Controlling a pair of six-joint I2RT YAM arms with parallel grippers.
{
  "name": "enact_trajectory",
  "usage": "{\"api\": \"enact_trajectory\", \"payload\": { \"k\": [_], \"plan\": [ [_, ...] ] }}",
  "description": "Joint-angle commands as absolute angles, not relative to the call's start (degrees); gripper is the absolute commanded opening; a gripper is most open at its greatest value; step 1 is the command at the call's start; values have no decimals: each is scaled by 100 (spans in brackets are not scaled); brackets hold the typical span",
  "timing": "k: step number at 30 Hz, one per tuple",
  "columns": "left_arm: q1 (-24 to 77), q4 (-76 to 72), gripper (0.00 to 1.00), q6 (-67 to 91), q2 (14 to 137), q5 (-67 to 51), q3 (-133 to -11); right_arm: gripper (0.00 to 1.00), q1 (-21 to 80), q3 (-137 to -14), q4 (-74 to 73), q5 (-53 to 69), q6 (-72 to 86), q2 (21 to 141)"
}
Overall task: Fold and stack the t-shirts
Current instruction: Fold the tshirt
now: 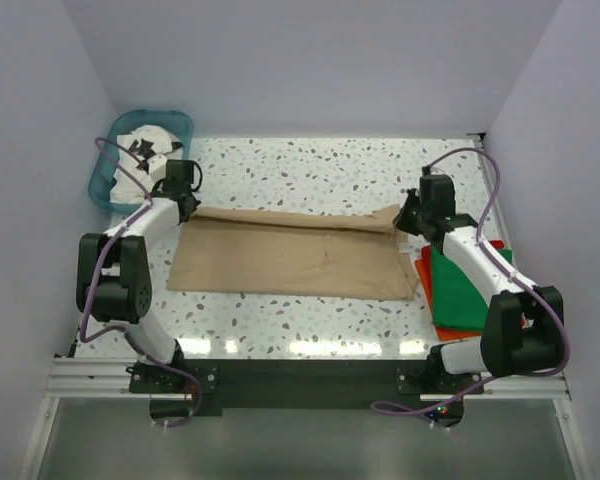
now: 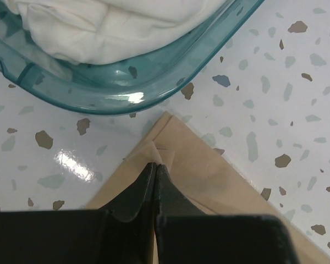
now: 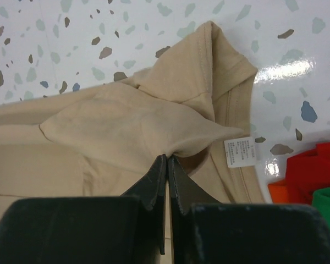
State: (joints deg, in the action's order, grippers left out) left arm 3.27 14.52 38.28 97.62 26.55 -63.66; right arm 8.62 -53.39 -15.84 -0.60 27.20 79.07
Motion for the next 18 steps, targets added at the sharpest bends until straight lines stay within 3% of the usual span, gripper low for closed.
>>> {"api": "enact_trajectory", "payload": {
  "k": [1,18],
  "plan": [
    [255,1362,0,4025,9431,2760,-6170,0,861,-5195,-1441,-220,2804,7620],
    [255,1389,0,4307,8965,2733,-5529,0,853,-4465,-1450,-9,2900,7005]
  ]
}}
